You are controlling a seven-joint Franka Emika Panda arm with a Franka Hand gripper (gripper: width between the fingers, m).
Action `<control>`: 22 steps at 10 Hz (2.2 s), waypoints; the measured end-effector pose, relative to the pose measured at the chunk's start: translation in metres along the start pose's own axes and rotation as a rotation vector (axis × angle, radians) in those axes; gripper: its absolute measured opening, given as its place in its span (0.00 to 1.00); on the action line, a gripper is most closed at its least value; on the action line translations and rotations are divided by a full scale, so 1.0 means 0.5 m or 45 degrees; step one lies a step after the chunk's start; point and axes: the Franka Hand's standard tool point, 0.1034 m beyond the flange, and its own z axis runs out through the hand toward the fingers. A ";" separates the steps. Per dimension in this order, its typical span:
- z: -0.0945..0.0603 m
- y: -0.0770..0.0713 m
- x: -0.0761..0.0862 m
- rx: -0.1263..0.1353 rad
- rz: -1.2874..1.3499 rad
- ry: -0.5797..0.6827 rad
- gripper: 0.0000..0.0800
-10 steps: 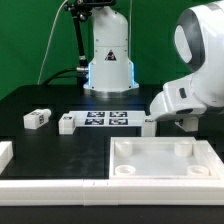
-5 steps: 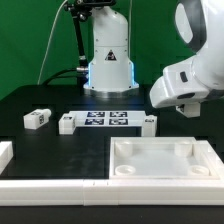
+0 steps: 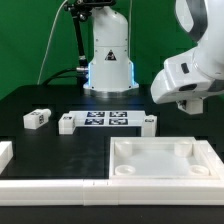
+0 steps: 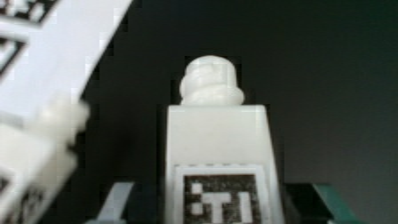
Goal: Assemble one leg
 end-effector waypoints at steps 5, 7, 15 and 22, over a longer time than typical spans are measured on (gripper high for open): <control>-0.102 0.047 0.018 -0.034 -0.049 0.487 0.36; -0.090 0.052 0.019 -0.056 -0.050 0.712 0.36; -0.282 0.159 0.114 -0.099 -0.090 1.109 0.36; -0.278 0.187 0.129 -0.180 -0.100 1.447 0.36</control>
Offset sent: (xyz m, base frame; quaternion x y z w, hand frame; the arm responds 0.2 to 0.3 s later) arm 0.0212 -0.0094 0.0292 0.0141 0.2148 -0.0167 0.9764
